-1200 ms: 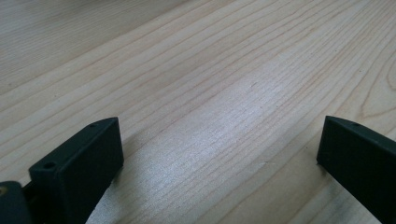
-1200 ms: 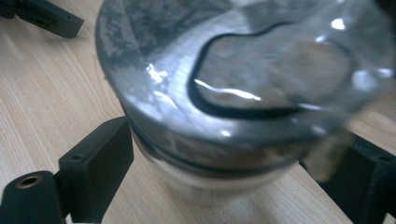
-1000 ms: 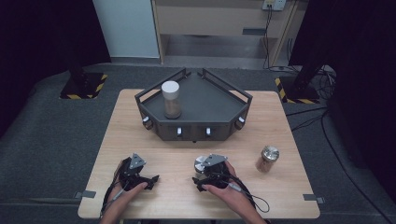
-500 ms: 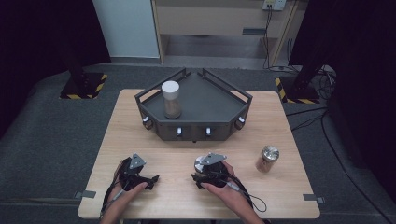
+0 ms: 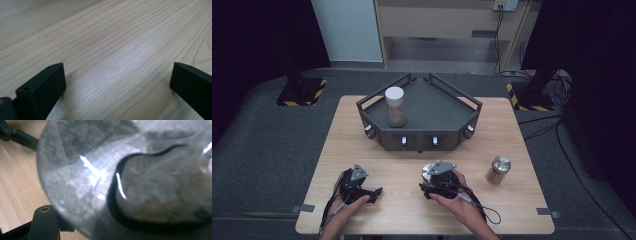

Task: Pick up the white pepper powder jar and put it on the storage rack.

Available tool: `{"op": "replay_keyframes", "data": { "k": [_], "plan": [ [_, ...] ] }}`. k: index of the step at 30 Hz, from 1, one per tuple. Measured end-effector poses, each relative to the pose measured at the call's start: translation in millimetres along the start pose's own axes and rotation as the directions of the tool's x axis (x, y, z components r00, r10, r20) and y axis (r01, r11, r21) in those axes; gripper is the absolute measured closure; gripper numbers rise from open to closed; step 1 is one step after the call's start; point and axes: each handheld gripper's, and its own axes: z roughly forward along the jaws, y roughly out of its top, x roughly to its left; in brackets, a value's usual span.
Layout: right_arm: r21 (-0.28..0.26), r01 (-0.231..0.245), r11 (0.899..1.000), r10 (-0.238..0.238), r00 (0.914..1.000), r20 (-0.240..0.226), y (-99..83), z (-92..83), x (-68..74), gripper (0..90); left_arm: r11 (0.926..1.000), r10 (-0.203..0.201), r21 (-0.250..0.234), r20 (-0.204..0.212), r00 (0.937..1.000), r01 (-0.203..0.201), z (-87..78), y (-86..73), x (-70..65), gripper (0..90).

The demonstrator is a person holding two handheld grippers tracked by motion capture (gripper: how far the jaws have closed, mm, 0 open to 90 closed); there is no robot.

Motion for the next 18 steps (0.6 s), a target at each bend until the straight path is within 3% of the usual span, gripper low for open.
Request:
{"op": "replay_keyframes", "data": {
  "k": [13, 18],
  "plan": [
    [-0.021, -0.03, 0.999, 0.03, 0.9996, 0.002, 16.6, -24.3, -15.0, 30.8, 1.0, 0.0, 0.0, 0.0, 1.0, 0.0, 0.0, 0.1, 0.1, 0.0],
    [-0.029, -0.027, 0.999, 0.028, 0.9991, 0.031, 27.7, -35.5, -17.3, 30.8, 1.0, 0.0, 0.0, 0.001, 1.0, 0.0, 0.2, 0.2, 0.2, 0.0]
  ]
}}
